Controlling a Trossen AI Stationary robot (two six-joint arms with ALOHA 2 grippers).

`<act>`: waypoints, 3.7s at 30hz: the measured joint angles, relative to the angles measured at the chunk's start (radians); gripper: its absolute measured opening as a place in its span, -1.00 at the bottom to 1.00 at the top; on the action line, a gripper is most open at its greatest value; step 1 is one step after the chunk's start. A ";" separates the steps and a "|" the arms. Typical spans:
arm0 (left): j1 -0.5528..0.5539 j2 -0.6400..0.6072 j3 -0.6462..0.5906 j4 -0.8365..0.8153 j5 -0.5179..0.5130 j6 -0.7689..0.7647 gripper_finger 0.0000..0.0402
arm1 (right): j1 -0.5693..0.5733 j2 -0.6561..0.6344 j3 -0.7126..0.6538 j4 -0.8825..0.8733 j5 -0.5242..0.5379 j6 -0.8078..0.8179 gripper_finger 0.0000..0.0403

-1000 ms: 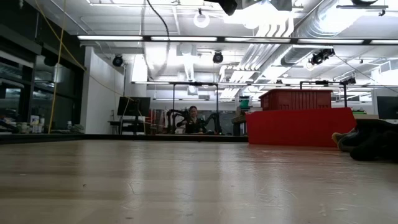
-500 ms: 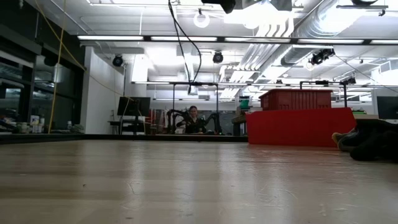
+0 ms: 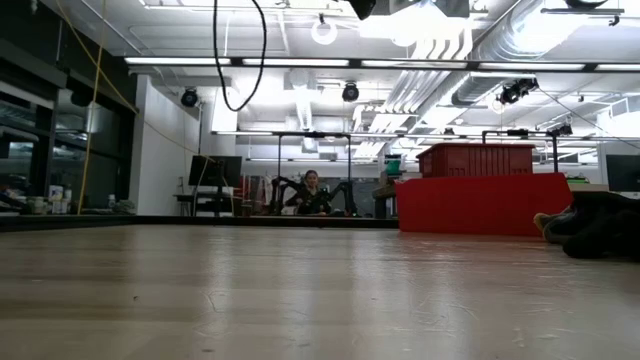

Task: Coil cords
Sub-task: Coil the black wire on the spool

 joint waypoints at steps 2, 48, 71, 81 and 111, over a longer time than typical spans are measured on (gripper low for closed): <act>0.000 0.003 0.000 0.001 0.000 0.000 -1.00 | 0.006 0.004 0.000 -0.017 -0.023 0.003 -0.26; -0.032 0.026 0.000 0.014 -0.005 -0.008 -1.00 | 0.059 0.041 0.000 -0.034 0.027 -0.032 -0.40; -0.031 0.026 0.000 0.067 -0.008 0.000 -1.00 | 0.078 0.041 0.000 -0.019 0.089 -0.039 -0.43; -0.031 0.026 0.000 0.066 -0.008 -0.008 -1.00 | 0.078 0.041 0.000 -0.016 0.085 -0.039 -0.43; -0.031 0.026 0.000 0.117 -0.042 0.001 -1.00 | 0.078 0.041 0.000 -0.015 0.069 -0.043 -0.44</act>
